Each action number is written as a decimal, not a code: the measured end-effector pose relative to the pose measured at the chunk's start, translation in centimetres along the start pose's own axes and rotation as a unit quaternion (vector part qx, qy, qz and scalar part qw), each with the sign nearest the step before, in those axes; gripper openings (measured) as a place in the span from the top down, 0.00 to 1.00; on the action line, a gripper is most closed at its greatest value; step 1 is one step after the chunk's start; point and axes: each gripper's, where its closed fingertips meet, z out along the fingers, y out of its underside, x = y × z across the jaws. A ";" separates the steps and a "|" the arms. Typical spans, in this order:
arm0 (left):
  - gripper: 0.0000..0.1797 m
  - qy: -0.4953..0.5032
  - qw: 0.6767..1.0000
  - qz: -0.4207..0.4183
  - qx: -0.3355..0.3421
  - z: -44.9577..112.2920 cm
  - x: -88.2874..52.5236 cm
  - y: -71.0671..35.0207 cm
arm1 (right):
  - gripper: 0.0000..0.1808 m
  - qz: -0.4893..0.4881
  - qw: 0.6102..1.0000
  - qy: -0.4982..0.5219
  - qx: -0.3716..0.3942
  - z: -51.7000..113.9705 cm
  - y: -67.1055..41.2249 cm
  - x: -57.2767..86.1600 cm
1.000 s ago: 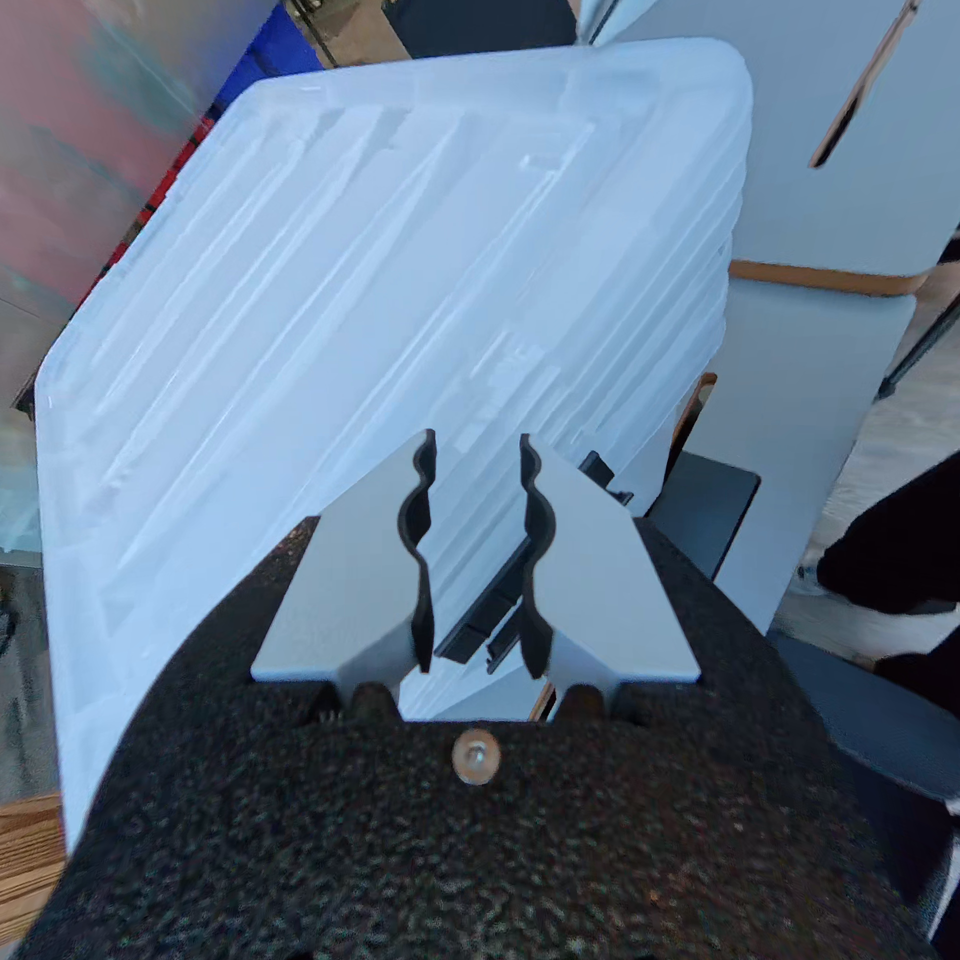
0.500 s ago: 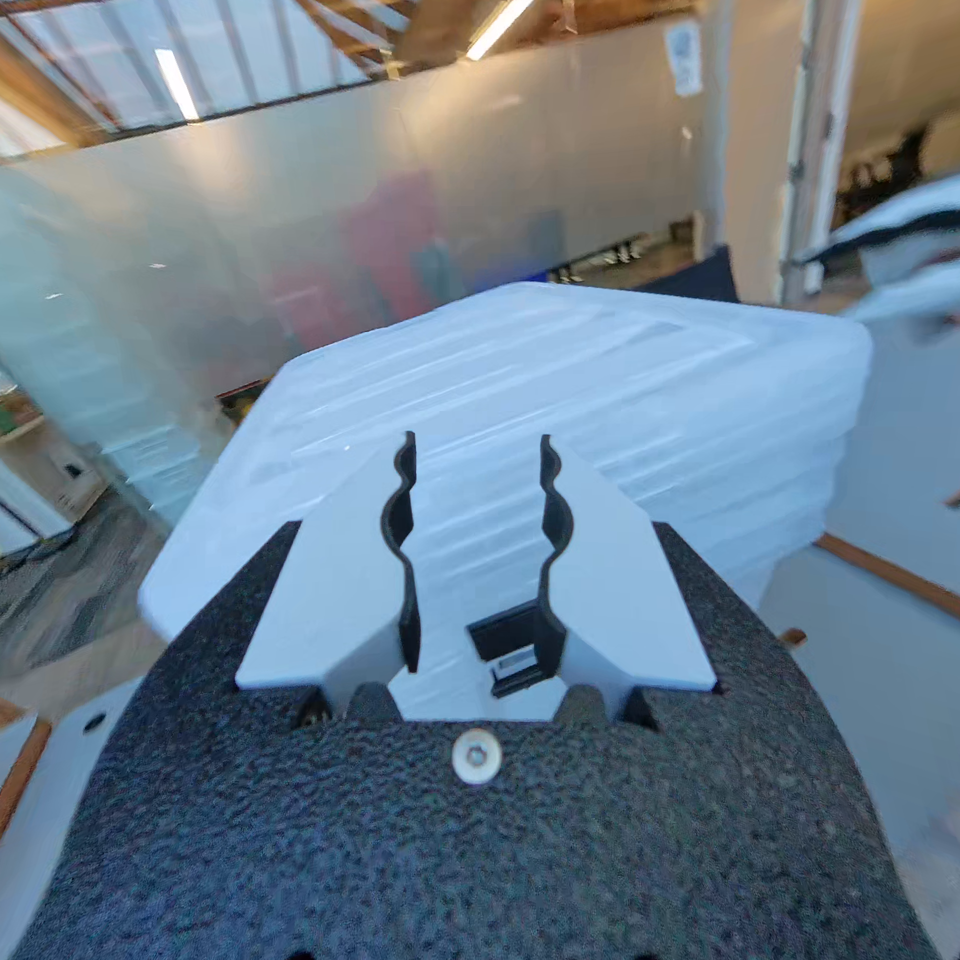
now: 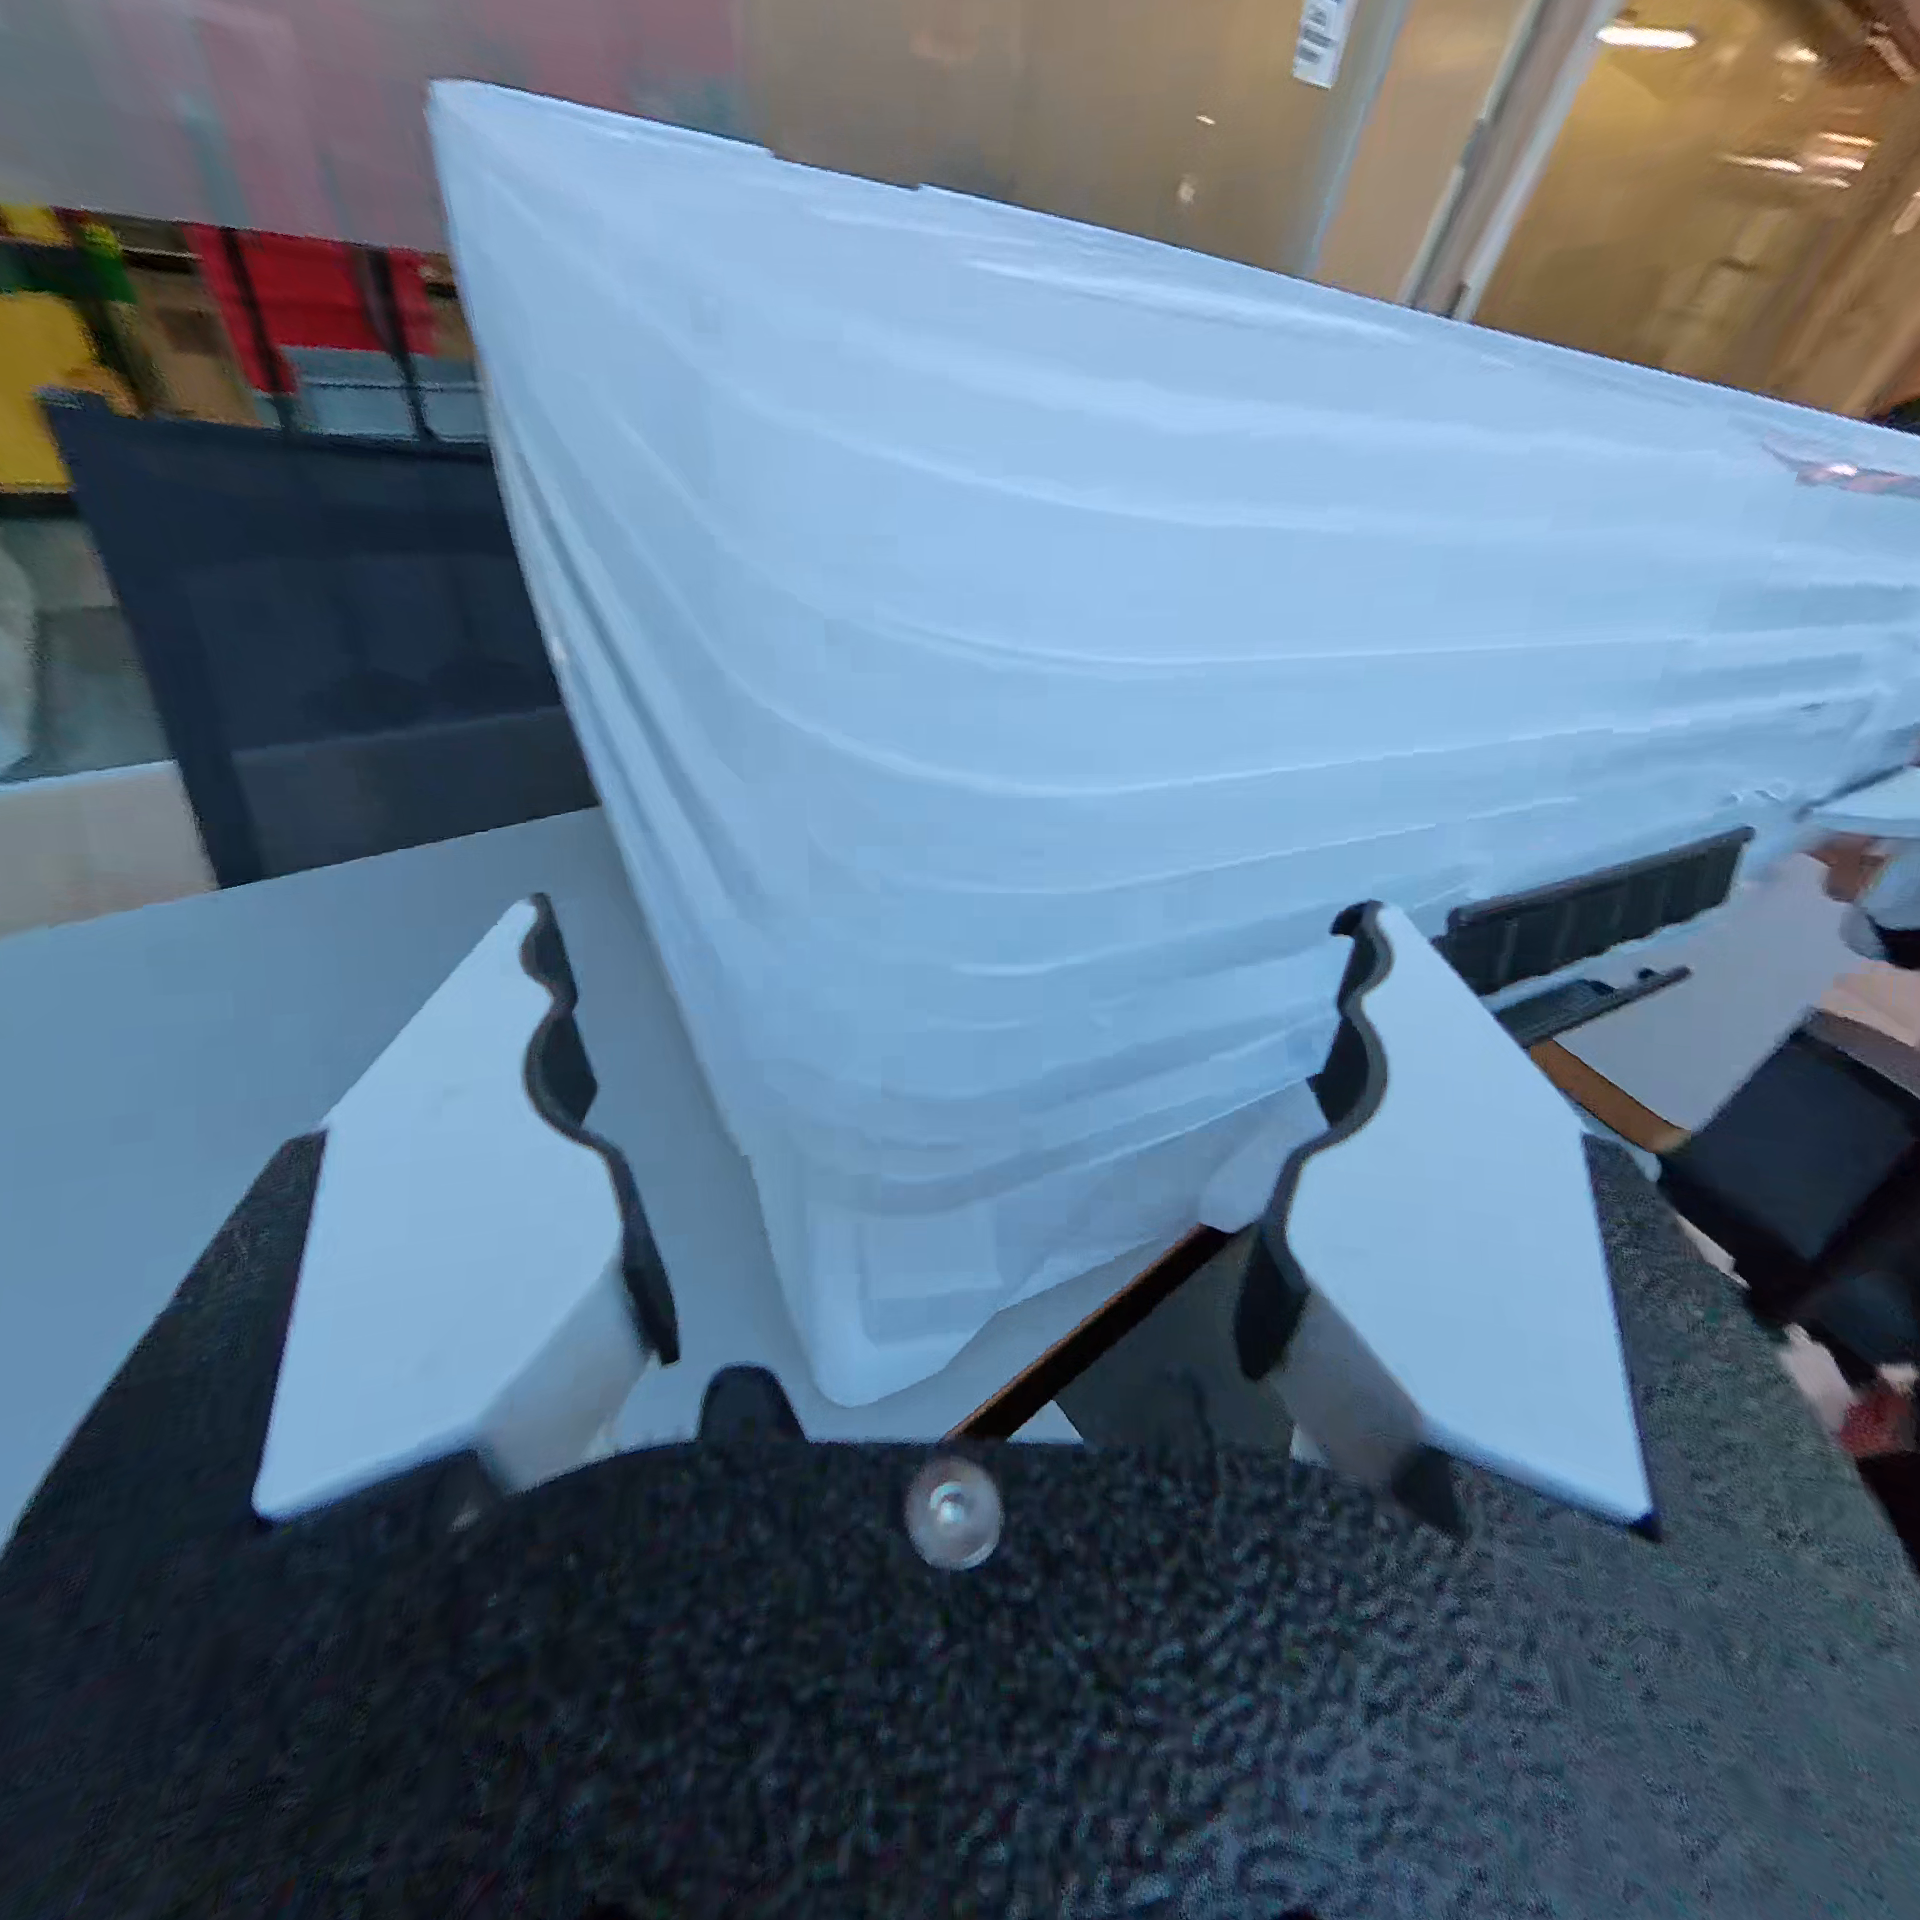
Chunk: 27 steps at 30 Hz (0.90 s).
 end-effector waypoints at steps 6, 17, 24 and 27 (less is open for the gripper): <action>0.30 0.025 0.999 0.014 -0.021 0.9 2.0 0.2 | 0.25 -0.013 1.000 -0.005 0.021 0.0 -0.1 1.2; 0.35 -0.063 0.997 0.043 -0.008 6.9 8.8 1.0 | 0.27 -0.027 0.995 -0.095 -0.019 -1.1 2.2 11.9; 0.39 -0.090 0.993 0.070 -0.025 7.5 9.0 1.2 | 0.26 -0.030 0.995 -0.098 -0.015 -1.0 2.4 12.8; 0.38 -0.091 0.993 0.069 -0.024 7.4 9.2 1.2 | 0.26 -0.039 0.995 -0.087 -0.016 -0.9 2.4 12.6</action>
